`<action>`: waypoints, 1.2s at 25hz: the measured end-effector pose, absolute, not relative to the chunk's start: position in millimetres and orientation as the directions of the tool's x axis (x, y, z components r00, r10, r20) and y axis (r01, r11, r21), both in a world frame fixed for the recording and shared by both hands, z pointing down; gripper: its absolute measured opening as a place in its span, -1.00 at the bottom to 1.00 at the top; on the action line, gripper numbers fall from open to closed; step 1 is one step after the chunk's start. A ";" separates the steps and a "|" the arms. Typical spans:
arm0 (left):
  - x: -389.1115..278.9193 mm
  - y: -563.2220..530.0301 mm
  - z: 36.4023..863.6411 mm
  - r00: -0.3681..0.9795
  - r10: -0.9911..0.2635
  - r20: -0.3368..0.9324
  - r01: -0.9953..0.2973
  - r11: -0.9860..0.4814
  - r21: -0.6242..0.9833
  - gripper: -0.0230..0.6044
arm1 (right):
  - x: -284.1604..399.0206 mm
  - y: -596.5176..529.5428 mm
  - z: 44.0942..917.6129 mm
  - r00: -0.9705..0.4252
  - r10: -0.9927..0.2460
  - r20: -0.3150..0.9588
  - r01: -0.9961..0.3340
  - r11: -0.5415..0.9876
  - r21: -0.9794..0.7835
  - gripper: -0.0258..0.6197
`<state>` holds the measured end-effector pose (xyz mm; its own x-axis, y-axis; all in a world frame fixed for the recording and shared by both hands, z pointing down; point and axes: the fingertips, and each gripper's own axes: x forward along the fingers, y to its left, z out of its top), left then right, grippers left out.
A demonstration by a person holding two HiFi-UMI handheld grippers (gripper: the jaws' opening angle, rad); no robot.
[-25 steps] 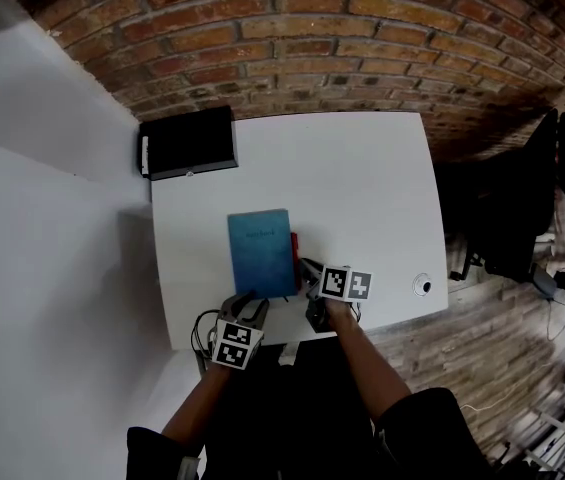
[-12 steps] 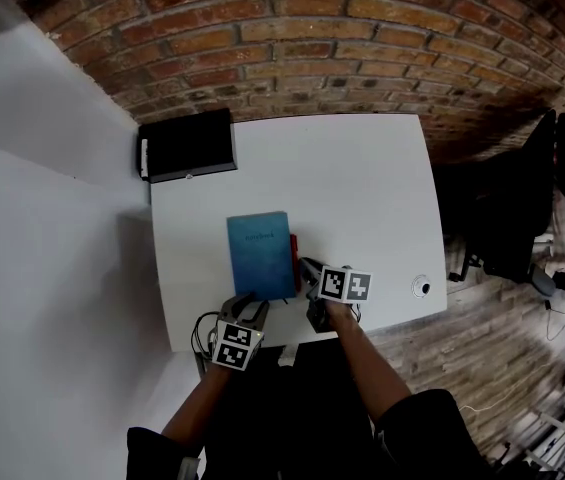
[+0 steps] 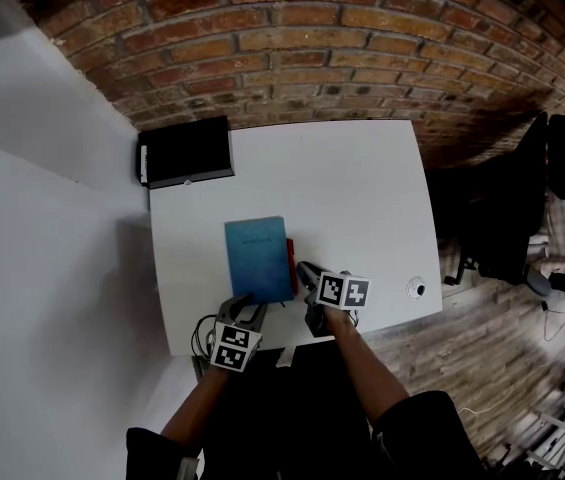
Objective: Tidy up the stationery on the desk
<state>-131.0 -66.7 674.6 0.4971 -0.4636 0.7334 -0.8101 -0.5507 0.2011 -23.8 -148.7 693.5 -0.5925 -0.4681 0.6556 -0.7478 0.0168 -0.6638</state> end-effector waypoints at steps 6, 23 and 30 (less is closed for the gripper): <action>-124.6 -71.2 653.1 0.516 -0.514 0.685 -0.804 -0.567 0.180 -0.50 | -22.0 -134.3 665.6 -0.558 -0.526 0.642 -0.787 0.090 -0.610 -0.79; -95.5 -50.6 569.3 0.528 -0.655 0.540 -0.825 -0.546 0.144 -0.82 | 2.1 -77.3 555.3 -0.470 -0.740 0.481 -0.876 0.326 -0.355 -0.85; -93.1 -0.1 535.1 0.459 -0.728 0.509 -0.873 -0.475 0.109 -0.83 | 13.5 -24.5 510.8 -0.492 -0.774 0.399 -0.870 0.432 -0.235 -0.85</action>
<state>-93.1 -0.1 535.1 0.4592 -0.7284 0.5085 -0.8734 -0.4748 0.1085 13.5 -24.5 510.8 -0.4922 -0.7739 0.3985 -0.8704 0.4324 -0.2355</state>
